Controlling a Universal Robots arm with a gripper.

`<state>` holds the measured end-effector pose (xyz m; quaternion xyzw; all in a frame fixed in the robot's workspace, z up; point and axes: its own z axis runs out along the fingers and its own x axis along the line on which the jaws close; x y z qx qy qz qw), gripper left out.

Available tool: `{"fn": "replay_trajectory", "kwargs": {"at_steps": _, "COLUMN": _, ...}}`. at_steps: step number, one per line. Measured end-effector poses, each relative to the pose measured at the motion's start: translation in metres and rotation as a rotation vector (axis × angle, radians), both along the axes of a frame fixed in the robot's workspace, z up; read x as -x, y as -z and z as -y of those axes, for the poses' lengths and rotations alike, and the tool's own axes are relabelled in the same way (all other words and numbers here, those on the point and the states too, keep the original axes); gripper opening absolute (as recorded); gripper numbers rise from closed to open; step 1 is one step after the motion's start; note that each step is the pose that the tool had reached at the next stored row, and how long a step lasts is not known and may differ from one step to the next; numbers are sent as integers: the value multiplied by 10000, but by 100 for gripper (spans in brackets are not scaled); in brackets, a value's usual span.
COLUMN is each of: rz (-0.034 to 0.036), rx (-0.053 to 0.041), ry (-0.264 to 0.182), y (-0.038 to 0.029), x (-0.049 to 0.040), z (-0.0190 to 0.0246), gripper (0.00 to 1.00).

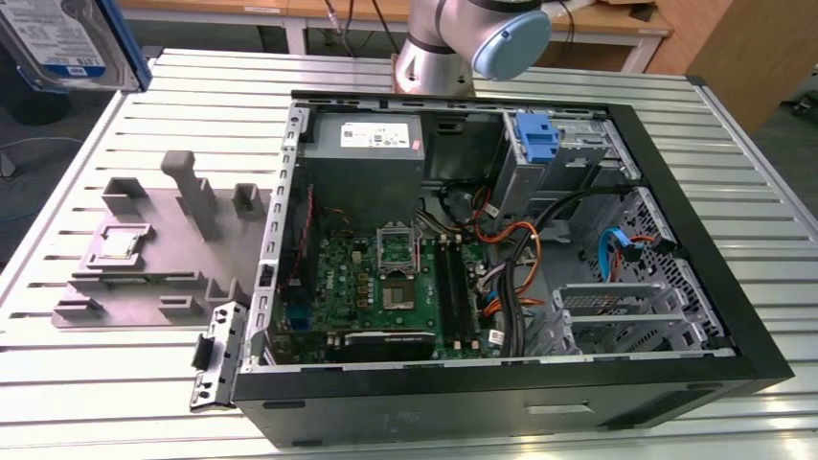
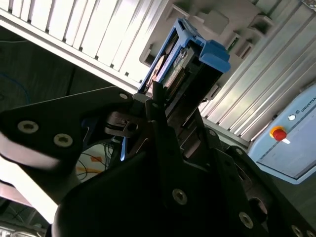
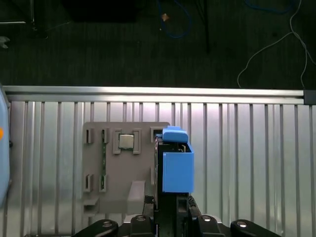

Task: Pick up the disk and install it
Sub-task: 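Pick up the disk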

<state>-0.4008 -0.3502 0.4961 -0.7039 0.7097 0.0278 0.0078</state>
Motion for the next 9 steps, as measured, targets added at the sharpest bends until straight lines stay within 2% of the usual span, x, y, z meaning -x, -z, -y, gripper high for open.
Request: {"fn": "replay_trajectory", "kwargs": {"at_steps": 9, "rz": 1, "rx": -1, "ry": 0, "y": -372, "x": 0, "z": 0, "gripper": 35}}
